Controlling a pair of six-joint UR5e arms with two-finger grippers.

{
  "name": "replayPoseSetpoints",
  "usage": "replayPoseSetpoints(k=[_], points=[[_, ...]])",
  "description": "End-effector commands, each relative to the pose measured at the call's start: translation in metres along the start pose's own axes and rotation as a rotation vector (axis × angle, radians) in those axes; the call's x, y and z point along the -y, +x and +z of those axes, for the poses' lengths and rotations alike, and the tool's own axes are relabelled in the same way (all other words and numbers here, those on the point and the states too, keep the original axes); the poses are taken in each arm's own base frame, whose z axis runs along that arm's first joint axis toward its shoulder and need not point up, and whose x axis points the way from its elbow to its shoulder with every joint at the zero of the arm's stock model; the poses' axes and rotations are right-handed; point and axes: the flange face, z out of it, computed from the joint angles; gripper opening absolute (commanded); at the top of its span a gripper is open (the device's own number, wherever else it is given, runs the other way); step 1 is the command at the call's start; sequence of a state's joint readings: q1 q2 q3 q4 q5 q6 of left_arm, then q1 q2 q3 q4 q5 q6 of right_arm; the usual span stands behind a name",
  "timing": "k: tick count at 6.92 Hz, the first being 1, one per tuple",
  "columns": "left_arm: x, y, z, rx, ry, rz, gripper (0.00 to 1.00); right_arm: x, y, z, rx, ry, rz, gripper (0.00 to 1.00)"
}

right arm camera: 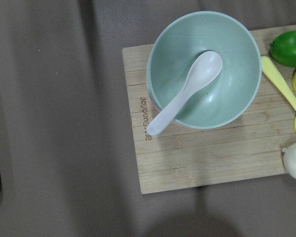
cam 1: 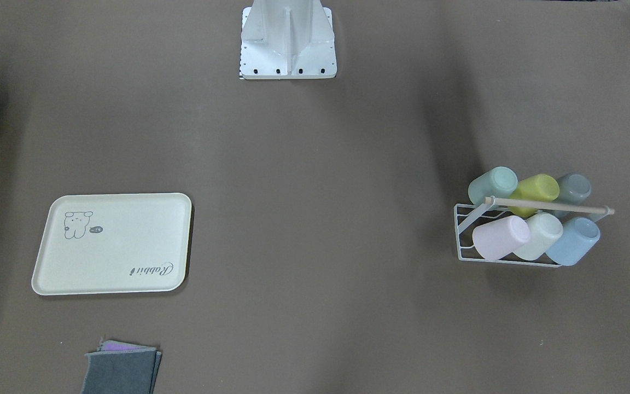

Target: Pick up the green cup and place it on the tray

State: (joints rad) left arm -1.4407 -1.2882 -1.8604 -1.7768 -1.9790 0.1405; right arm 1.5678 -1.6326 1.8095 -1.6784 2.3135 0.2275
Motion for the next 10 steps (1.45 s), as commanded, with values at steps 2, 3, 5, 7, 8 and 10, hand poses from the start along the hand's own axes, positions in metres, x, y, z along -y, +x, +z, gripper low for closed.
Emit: replayPoseSetpoints(k=[2,3,5,7,8,10], points=[[0.056,0.061,-0.040,0.131,0.063,0.346,0.98,0.002,0.002,0.001,-0.004,-0.001,0.004,1.00],[0.078,0.080,-0.057,0.215,0.010,0.545,0.98,0.001,0.002,0.002,-0.001,-0.005,0.002,1.00],[0.130,0.107,-0.079,0.259,-0.079,0.655,0.98,0.001,0.003,0.003,-0.003,-0.005,0.000,1.00],[0.199,0.172,-0.115,0.275,-0.178,0.838,0.98,0.011,-0.021,-0.003,0.002,0.029,-0.056,1.00],[0.203,0.223,-0.113,0.346,-0.162,0.962,0.98,0.017,-0.054,-0.013,0.031,0.048,-0.111,1.00],[0.194,0.295,-0.133,0.523,-0.099,1.118,0.98,-0.002,-0.130,0.012,0.054,-0.013,-0.125,1.00]])
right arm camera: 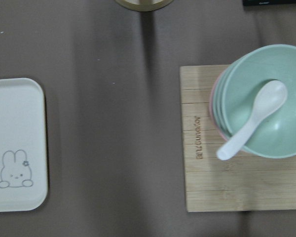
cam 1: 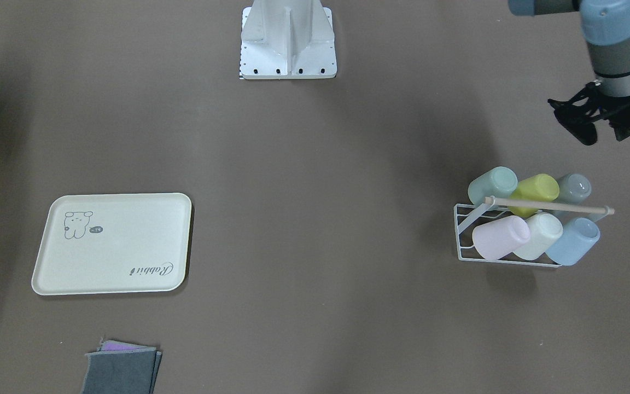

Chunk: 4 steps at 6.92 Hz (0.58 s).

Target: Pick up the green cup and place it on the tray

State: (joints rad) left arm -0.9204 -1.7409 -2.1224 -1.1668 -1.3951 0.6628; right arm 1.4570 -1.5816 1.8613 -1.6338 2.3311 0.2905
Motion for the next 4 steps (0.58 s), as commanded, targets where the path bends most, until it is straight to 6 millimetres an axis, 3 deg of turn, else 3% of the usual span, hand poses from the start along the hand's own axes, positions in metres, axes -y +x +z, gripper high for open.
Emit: replayPoseSetpoints(k=[1,3,4], points=[[0.040,0.034,-0.038,0.150,-0.015,0.136,0.98,-0.013,-0.079,0.039,0.020,-0.069,-0.046,1.00],[0.062,0.064,-0.039,0.186,-0.130,0.267,0.98,-0.014,-0.115,0.081,0.045,-0.083,-0.089,1.00],[0.070,0.075,-0.034,0.200,-0.181,0.317,0.98,-0.001,-0.101,0.115,0.038,-0.053,-0.098,1.00]])
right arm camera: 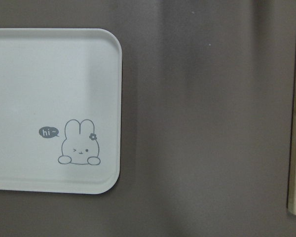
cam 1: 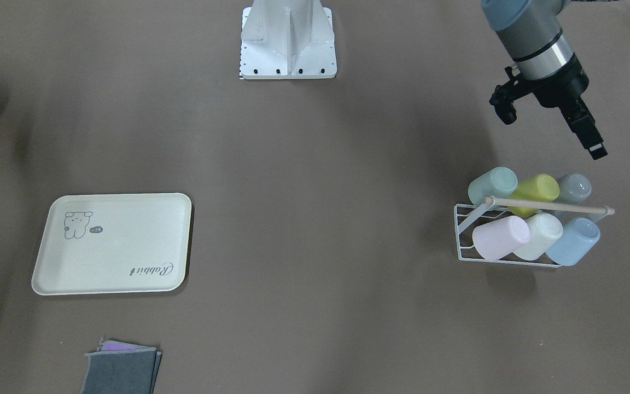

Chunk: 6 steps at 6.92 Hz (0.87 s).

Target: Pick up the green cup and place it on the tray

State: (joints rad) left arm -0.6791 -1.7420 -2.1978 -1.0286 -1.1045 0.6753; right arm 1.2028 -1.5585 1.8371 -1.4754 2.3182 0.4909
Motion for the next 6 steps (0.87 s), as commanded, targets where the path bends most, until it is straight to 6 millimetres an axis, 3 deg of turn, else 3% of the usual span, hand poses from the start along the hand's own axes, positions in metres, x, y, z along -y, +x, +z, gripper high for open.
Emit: replayPoseSetpoints(k=[1,2,4,5,6], points=[[0.029,0.024,-0.007,0.012,-0.075,0.132,0.98,0.039,0.002,0.052,0.000,0.031,-0.011,1.00],[0.036,0.026,-0.014,0.035,-0.071,0.150,0.98,0.047,-0.008,0.075,-0.011,0.006,0.006,1.00],[0.048,0.019,-0.029,0.135,-0.100,0.265,0.98,0.069,-0.027,0.102,-0.023,-0.018,-0.001,1.00],[0.068,0.022,-0.035,0.163,-0.102,0.297,0.98,0.076,-0.031,0.116,-0.030,-0.039,0.000,1.00],[0.105,0.016,-0.042,0.181,-0.092,0.383,0.98,0.078,-0.034,0.126,-0.035,-0.054,-0.002,1.00]])
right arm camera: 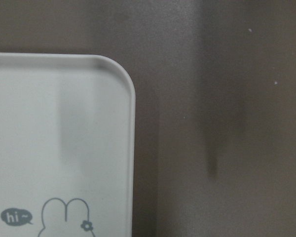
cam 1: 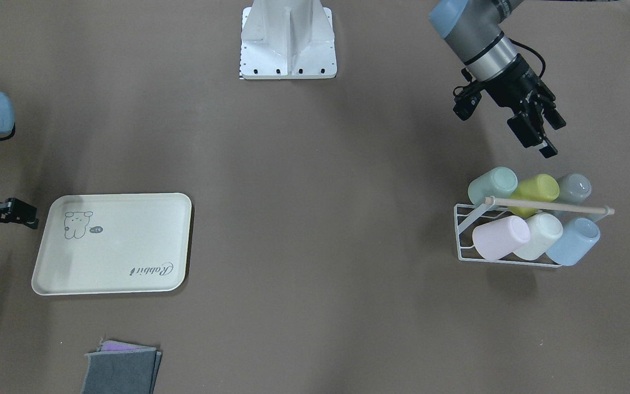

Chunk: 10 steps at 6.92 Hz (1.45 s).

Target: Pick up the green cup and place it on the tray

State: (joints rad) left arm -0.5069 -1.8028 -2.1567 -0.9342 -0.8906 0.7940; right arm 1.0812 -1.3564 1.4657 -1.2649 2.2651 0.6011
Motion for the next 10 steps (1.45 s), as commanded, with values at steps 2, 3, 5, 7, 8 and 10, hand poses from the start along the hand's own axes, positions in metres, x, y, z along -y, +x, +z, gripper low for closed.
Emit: replayPoseSetpoints(k=[2,3,5,7,8,10], points=[[0.070,-0.027,-0.028,0.098,-0.028,0.207,0.97,0.006,-0.015,0.029,-0.012,-0.045,-0.011,1.00],[0.077,-0.023,-0.034,0.111,-0.025,0.240,0.97,0.007,-0.018,0.033,-0.013,-0.050,-0.014,1.00],[0.090,-0.019,-0.037,0.142,-0.053,0.254,0.97,0.008,-0.019,0.034,-0.014,-0.052,-0.014,0.76],[0.104,-0.011,-0.034,0.136,-0.058,0.252,0.97,0.009,-0.020,0.034,-0.013,-0.051,-0.015,0.57],[0.107,-0.011,-0.030,0.152,-0.086,0.256,0.97,0.009,-0.021,0.034,-0.013,-0.052,-0.016,0.54],[0.124,-0.004,-0.014,0.134,-0.112,0.227,0.97,0.011,-0.022,0.035,-0.013,-0.052,-0.016,0.53]])
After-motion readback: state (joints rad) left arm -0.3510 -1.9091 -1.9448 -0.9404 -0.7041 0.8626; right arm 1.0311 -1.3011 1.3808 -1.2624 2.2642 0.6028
